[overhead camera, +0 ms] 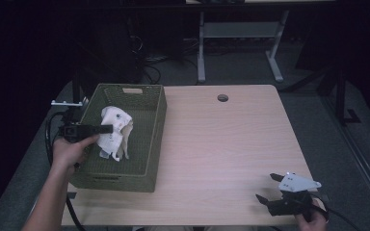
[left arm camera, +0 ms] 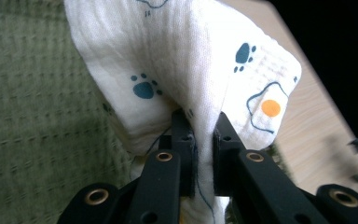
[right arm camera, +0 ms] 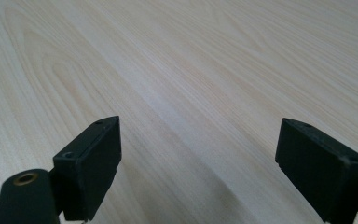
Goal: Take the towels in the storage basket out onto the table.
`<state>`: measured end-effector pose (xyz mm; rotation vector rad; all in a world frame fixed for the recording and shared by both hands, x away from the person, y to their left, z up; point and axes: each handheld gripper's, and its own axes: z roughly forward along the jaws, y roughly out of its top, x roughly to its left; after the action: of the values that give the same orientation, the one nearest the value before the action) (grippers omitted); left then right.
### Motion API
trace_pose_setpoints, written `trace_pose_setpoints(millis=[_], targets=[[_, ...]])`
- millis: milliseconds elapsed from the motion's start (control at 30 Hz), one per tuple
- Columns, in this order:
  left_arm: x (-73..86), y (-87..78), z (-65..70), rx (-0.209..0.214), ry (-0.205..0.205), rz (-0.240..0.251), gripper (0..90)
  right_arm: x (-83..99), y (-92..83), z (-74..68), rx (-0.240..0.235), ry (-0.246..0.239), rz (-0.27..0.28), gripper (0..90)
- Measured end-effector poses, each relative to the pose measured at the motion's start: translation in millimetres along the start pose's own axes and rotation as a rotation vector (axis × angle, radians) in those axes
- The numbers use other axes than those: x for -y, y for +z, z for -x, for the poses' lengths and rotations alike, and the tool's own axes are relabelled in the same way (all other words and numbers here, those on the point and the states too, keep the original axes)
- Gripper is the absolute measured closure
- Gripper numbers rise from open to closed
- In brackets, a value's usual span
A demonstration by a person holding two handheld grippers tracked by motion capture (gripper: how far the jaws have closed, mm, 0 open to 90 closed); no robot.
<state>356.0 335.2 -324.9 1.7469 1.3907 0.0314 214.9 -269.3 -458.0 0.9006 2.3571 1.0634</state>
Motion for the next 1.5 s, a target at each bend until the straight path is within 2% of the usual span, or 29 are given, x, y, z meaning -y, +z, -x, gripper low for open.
trace_pose_setpoints(millis=[100,200,233,267,300,400,567,600,633,700,900,967,1100,1267,1300,1500], targets=[[1.1,-6.2,-2.1,0.045,-0.013,0.037,83.3,-0.3,-0.1,0.2,0.001,0.0,0.001,14.0],[1.6,-7.6,-2.7,0.056,-0.019,0.046,83.3,-0.1,-0.2,0.0,0.002,0.007,0.002,14.0],[2.6,-9.9,-4.5,0.089,-0.036,0.075,83.3,0.2,-0.1,0.2,0.002,0.006,0.0,14.0],[2.6,-9.9,-4.5,0.089,-0.036,0.075,83.3,0.2,-0.1,0.2,0.002,0.006,0.0,14.0],[4.4,-11.5,-5.6,0.114,-0.048,0.097,83.3,0.5,-0.3,0.2,0.002,0.007,-0.002,14.0],[6.1,-12.5,-7.2,0.124,-0.053,0.103,83.3,0.2,-0.9,0.1,0.002,0.007,0.001,14.0],[9.1,-15.5,-10.8,0.188,-0.084,0.15,83.3,0.2,-0.5,-0.3,0.002,0.006,0.0,14.0],[9.1,-15.5,-10.8,0.188,-0.084,0.15,83.2,0.2,-0.5,-0.3,0.002,0.006,0.0,14.0],[9.6,-16.3,-11.5,0.212,-0.092,0.165,83.3,0.2,-0.2,-0.1,0.001,0.005,0.002,14.0],[9.5,-16.4,-11.1,0.23,-0.092,0.173,83.2,0.2,-0.5,0.1,0.001,0.006,0.001,14.0],[8.8,-16.5,-9.6,0.252,-0.095,0.185,83.2,0.2,-0.9,0.2,0.003,0.006,0.001,14.0],[8.8,-17.1,-9.4,0.269,-0.099,0.203,83.2,0.3,-0.5,0.3,0.002,0.008,0.0,14.0],[8.7,-16.5,-7.6,0.264,-0.095,0.198,83.2,0.1,-1.1,0.3,0.003,-0.002,-0.001,14.0],[6.8,-14.5,-5.0,0.276,-0.094,0.201,83.2,0.1,-0.8,-0.2,0.006,0.01,0.004,14.0],[4.7,-12.1,-2.5,0.277,-0.093,0.204,83.2,0.0,0.4,0.4,0.009,-0.002,-0.001,14.0],[-2.4,-6.4,5.4,0.293,-0.08,0.191,83.2,-0.3,0.1,0.2,0.005,-0.005,-0.001,14.0]])
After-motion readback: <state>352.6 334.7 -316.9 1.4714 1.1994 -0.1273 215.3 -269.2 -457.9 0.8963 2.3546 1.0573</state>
